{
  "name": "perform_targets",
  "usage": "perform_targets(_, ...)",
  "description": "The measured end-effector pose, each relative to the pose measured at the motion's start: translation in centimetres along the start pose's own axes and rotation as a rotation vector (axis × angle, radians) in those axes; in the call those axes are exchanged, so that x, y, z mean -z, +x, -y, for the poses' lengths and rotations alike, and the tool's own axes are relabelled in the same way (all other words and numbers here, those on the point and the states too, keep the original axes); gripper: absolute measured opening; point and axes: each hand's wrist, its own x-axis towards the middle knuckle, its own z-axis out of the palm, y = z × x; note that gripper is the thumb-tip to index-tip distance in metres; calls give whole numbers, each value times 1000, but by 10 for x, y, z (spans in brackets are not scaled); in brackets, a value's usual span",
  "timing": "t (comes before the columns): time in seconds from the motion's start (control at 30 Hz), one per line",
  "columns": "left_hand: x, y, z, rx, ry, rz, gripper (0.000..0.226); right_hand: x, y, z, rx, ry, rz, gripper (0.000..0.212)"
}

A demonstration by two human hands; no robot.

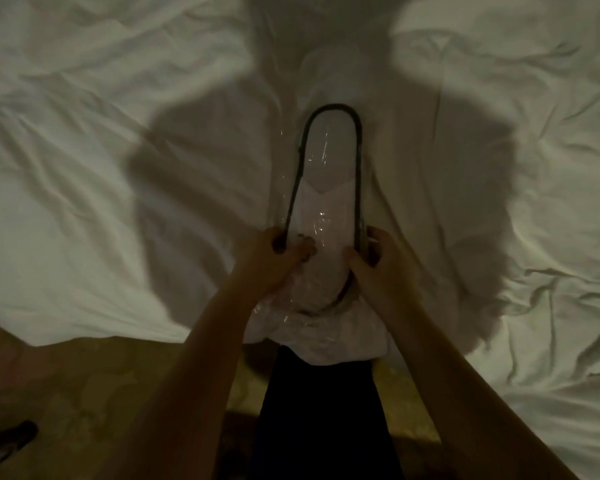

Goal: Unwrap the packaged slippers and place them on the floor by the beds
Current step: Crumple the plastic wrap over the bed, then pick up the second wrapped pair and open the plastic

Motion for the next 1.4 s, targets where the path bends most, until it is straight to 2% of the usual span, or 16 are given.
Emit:
perform_targets(0.13,2,-7,-7,-6,-24,-23,44,11,-4,11,32,66,-32,38)
perform_targets(0.3,19,-31,-51,-98,-92,-92,31,34,-10,51,143,129,-64,37)
perform_targets(0.4,45,-50,-107,-193,-84,-153,32,58,-18,104,232,150,-86,36)
perform_targets(0.57,89,-95,-207,-351,-72,-239,19,105,-45,208,395,206,-138,36)
perform_targets(0.8,145,-190,-322,-559,-31,-322,22,166,-113,326,612,240,-178,38)
perform_targets(1.13,190,-322,-447,-847,-44,-453,48,250,-224,454,920,313,-276,35)
perform_targets(1.23,198,-353,-472,-960,-49,-462,26,271,-254,477,1031,347,-308,32)
perform_targets(1.3,202,-375,-487,-1030,-71,-449,20,283,-271,491,1102,379,-313,31)
perform_targets(1.4,207,-403,-505,-1117,-150,-400,15,298,-296,510,1145,485,-212,34)
